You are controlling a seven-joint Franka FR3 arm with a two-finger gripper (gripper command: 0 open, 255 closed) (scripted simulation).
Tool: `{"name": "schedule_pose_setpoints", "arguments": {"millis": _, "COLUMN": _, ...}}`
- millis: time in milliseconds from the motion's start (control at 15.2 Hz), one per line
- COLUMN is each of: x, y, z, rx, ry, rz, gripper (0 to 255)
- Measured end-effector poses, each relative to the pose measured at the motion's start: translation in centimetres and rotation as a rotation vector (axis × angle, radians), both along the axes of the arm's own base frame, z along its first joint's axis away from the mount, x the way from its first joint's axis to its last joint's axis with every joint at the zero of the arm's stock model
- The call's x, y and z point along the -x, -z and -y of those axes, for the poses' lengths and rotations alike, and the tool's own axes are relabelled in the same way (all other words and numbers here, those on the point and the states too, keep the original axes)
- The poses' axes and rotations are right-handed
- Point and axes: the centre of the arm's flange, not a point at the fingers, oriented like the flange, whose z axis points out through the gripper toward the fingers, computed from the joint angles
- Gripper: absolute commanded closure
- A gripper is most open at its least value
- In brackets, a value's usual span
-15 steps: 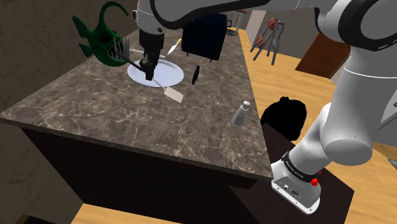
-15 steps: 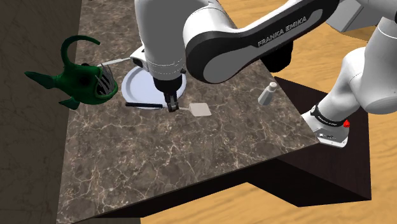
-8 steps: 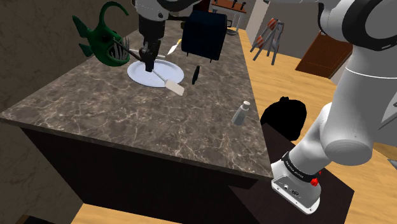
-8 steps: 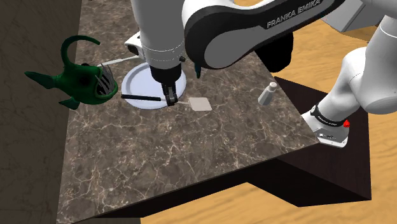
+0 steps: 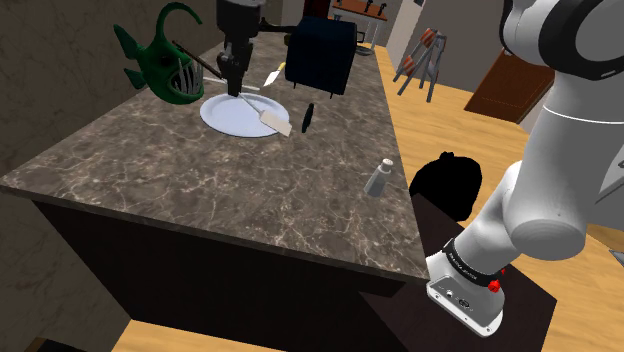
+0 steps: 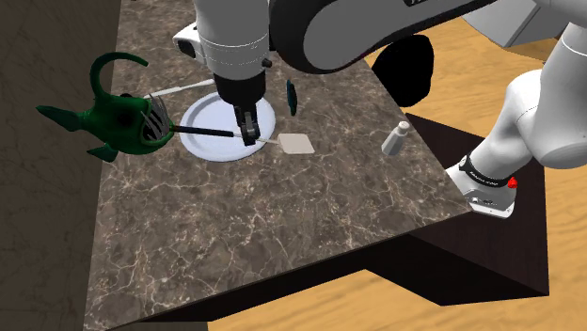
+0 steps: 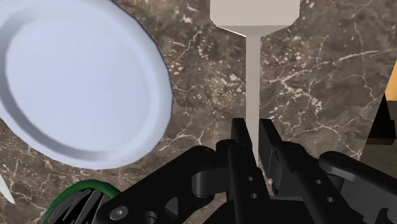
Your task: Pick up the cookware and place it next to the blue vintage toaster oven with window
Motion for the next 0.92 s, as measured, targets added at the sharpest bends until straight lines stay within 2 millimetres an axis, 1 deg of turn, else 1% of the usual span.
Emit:
{"name": "schedule_pose_setpoints", "arguments": {"millis": 330, "x": -0.1, "y": -2.6, "z": 0.2, "rx": 0.000, "ry": 0.000, "rz": 0.000, "gripper": 255}}
{"name": "schedule_pose_setpoints", "arguments": {"millis": 924, "x": -0.1, "y": -7.6, "z": 0.0, "rx": 0.000, "ry": 0.000, "rz": 0.000, "gripper": 255}}
